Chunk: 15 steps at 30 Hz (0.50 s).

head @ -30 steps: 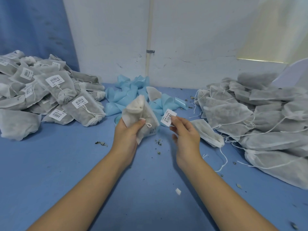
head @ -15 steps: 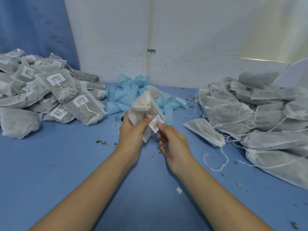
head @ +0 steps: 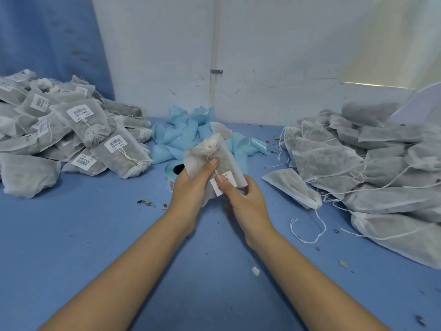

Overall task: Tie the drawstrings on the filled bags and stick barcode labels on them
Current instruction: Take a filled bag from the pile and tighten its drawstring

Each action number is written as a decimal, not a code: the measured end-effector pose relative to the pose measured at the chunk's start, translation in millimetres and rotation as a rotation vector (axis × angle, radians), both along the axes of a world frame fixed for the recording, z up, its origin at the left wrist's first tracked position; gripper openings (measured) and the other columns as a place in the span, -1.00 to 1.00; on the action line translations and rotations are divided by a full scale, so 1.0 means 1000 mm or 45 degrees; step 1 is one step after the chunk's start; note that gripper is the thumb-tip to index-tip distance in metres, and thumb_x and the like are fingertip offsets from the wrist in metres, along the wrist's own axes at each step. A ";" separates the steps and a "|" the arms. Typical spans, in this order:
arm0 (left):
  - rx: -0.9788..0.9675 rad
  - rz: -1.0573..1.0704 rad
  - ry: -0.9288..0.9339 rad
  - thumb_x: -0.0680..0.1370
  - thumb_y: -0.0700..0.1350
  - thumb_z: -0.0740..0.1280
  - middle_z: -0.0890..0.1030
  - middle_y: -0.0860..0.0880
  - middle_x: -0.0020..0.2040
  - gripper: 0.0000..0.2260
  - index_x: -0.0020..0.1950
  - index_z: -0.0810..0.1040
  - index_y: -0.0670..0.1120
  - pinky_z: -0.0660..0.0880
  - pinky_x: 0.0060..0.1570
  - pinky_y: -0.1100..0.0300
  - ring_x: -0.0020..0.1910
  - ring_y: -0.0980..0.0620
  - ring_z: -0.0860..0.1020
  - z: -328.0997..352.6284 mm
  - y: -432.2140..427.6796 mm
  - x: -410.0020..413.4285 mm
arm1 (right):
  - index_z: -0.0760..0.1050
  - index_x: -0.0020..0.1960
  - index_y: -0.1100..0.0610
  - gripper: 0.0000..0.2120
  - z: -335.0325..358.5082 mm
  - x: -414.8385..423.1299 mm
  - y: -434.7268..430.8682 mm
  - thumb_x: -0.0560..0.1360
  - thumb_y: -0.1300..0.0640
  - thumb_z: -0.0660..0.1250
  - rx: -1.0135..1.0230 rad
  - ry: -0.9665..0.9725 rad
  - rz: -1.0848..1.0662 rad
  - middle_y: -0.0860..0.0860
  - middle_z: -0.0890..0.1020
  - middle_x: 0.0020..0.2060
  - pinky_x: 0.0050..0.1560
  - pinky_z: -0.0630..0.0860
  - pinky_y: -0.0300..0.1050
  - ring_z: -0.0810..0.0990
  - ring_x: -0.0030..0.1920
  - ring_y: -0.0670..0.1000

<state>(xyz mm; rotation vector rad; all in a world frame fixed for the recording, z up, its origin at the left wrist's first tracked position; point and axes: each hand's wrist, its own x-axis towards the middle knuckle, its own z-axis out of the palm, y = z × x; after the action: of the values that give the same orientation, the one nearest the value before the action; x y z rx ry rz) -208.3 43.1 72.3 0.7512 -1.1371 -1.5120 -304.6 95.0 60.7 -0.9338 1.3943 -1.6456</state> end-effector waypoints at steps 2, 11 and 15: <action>-0.012 -0.008 -0.060 0.53 -0.04 0.36 0.71 -0.02 -0.08 -0.89 0.00 0.62 -0.02 0.56 -0.01 0.11 -0.06 -0.01 0.67 0.001 0.001 -0.001 | 0.57 -0.08 0.06 -0.85 0.001 -0.002 0.001 0.41 0.07 0.50 -0.087 -0.001 0.030 -0.05 0.63 -0.28 -0.36 0.46 -0.29 0.56 -0.33 -0.11; 0.062 -0.306 -0.021 0.45 -0.11 0.43 0.70 -0.08 -0.01 -0.78 0.05 0.63 -0.16 0.58 -0.04 0.28 0.01 0.02 0.66 -0.007 0.007 -0.003 | 0.56 -0.11 0.10 -0.87 0.005 -0.011 0.000 0.41 0.09 0.47 -0.101 -0.454 -0.057 -0.01 0.65 -0.26 -0.30 0.49 -0.29 0.59 -0.28 -0.08; 0.164 -0.364 0.088 0.38 -0.11 0.42 0.70 -0.08 -0.06 -0.75 0.02 0.62 -0.17 0.57 -0.18 0.31 -0.09 0.07 0.68 -0.006 0.001 0.002 | 0.57 -0.13 0.13 -0.85 0.006 -0.012 -0.002 0.36 0.10 0.46 -0.165 -0.622 0.025 0.03 0.67 -0.20 -0.13 0.54 -0.24 0.63 -0.19 -0.06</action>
<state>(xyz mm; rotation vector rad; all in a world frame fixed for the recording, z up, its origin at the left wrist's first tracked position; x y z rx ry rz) -206.0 44.0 66.8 0.6363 -1.1387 -1.8508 -316.7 93.5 67.0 -0.5567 0.9526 -1.8125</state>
